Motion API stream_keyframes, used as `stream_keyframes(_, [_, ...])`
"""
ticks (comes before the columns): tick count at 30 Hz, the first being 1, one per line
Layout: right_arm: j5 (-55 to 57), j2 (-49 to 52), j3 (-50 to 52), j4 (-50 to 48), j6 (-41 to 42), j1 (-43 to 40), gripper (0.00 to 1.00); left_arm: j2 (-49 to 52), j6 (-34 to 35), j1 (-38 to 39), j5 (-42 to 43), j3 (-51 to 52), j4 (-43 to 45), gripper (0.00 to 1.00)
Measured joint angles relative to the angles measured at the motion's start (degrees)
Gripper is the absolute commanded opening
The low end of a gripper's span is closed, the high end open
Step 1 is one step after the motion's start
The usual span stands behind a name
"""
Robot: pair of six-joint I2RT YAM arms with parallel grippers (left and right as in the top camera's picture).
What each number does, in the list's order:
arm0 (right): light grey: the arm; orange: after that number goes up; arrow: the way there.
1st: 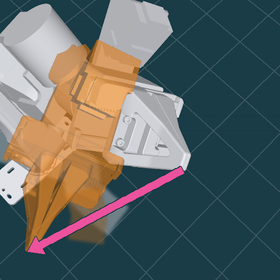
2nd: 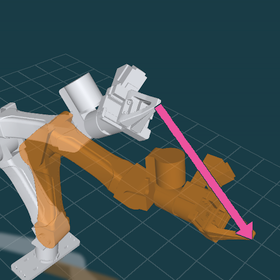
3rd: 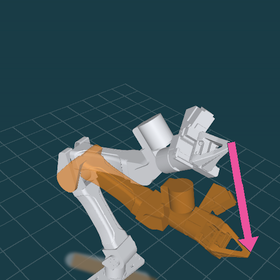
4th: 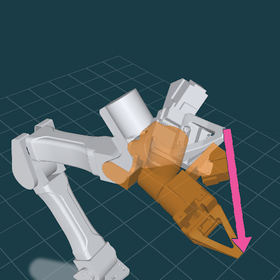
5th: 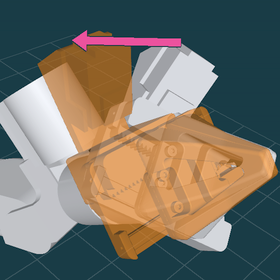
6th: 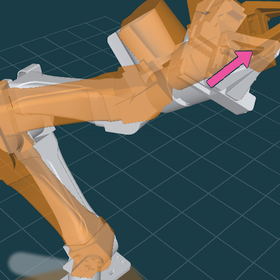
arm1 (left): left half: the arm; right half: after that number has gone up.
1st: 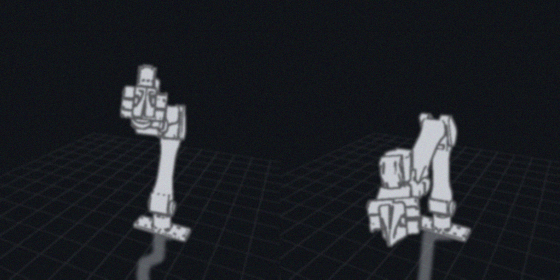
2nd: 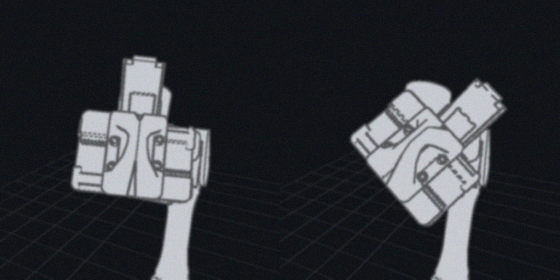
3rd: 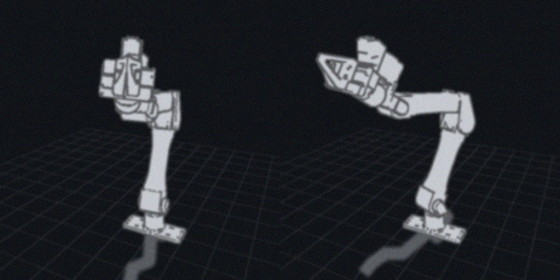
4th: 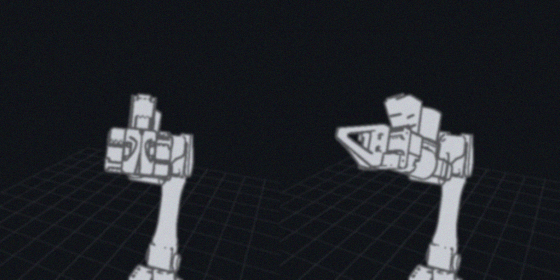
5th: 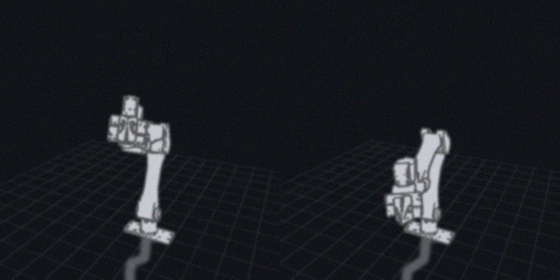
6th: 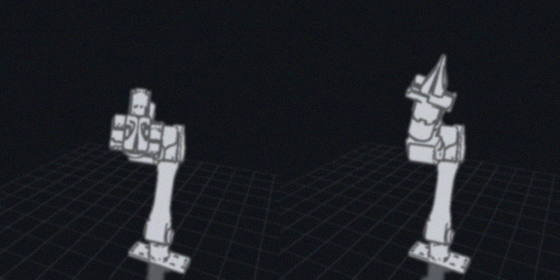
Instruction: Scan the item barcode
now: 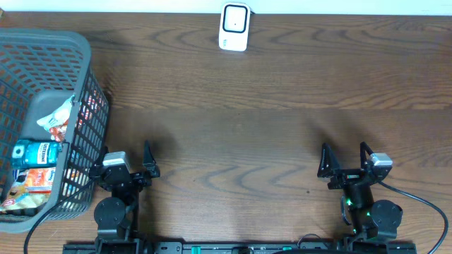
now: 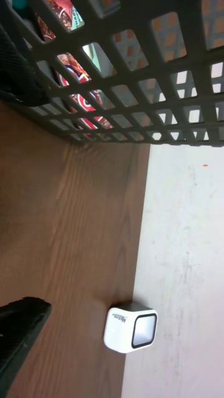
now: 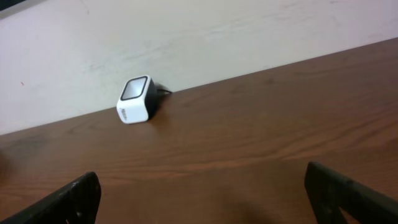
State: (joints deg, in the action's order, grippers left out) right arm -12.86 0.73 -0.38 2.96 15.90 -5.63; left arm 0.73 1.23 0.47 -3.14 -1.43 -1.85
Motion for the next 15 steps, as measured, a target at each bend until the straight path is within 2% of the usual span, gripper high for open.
stream_keyframes(7, [0.09, 0.00, 0.00, 0.00, -5.60, 0.00, 0.99, 0.00, 0.00, 0.00, 0.00, 0.00, 0.00, 0.98])
stream_keyframes(15, [0.11, 0.00, 0.00, 0.00, -6.99, 0.00, 0.99, 0.00, 0.00, 0.00, 0.00, 0.00, 0.00, 0.98])
